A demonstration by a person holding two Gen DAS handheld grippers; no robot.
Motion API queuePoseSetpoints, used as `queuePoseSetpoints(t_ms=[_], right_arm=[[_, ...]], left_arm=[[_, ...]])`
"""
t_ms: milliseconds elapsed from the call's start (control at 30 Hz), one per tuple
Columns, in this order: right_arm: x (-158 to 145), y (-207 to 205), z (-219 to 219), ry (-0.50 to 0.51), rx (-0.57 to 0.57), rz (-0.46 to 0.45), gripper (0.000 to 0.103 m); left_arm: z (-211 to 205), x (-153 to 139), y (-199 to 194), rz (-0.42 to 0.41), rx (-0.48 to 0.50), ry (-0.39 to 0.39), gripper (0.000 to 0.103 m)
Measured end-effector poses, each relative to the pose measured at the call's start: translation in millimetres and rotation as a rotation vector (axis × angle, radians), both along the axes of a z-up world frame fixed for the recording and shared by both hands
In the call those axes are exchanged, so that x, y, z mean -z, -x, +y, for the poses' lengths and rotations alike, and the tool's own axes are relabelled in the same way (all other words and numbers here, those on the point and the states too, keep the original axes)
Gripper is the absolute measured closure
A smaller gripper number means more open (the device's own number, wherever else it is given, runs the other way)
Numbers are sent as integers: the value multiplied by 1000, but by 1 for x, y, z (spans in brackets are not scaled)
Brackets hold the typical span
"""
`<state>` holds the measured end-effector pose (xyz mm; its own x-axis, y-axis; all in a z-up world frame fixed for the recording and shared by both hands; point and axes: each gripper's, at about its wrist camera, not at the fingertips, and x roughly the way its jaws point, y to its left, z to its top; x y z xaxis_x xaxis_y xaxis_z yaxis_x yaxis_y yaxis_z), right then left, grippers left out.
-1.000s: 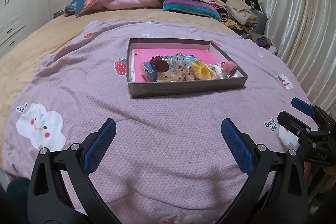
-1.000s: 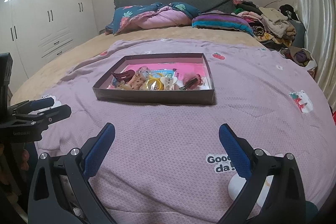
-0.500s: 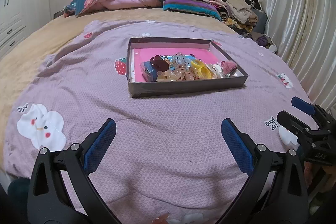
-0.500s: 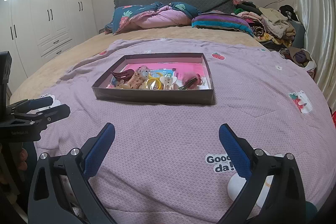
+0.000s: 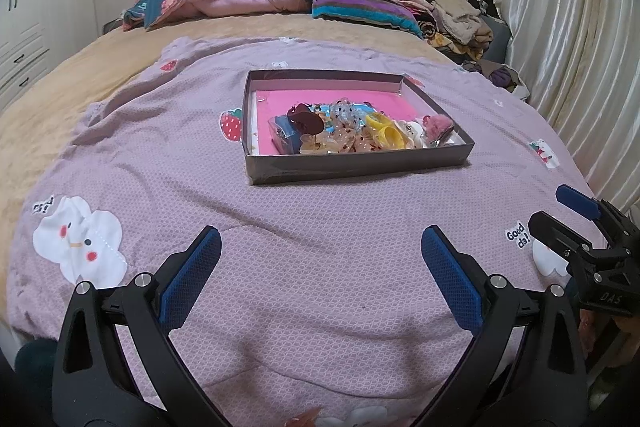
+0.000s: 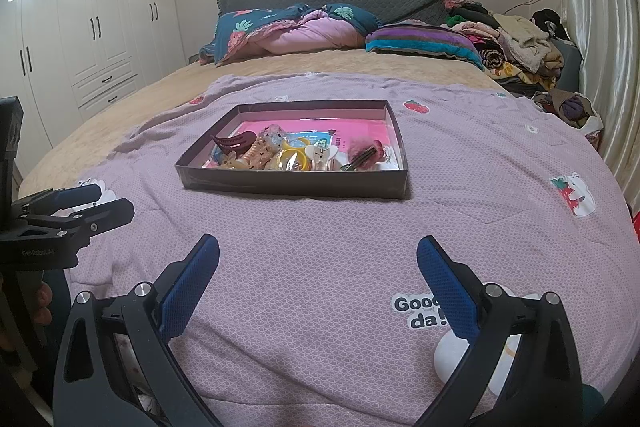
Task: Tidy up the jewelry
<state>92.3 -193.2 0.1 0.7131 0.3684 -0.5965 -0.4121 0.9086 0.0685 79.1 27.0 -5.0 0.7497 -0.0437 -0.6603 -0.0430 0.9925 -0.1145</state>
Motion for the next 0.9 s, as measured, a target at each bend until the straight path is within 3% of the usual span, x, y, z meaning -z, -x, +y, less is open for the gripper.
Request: queuePoseSetpoints(t_ms=[900], right_arm=[[0,0,1,1,0,1,4]], left_arm=[[5,1,3,7,-10,-9,9]])
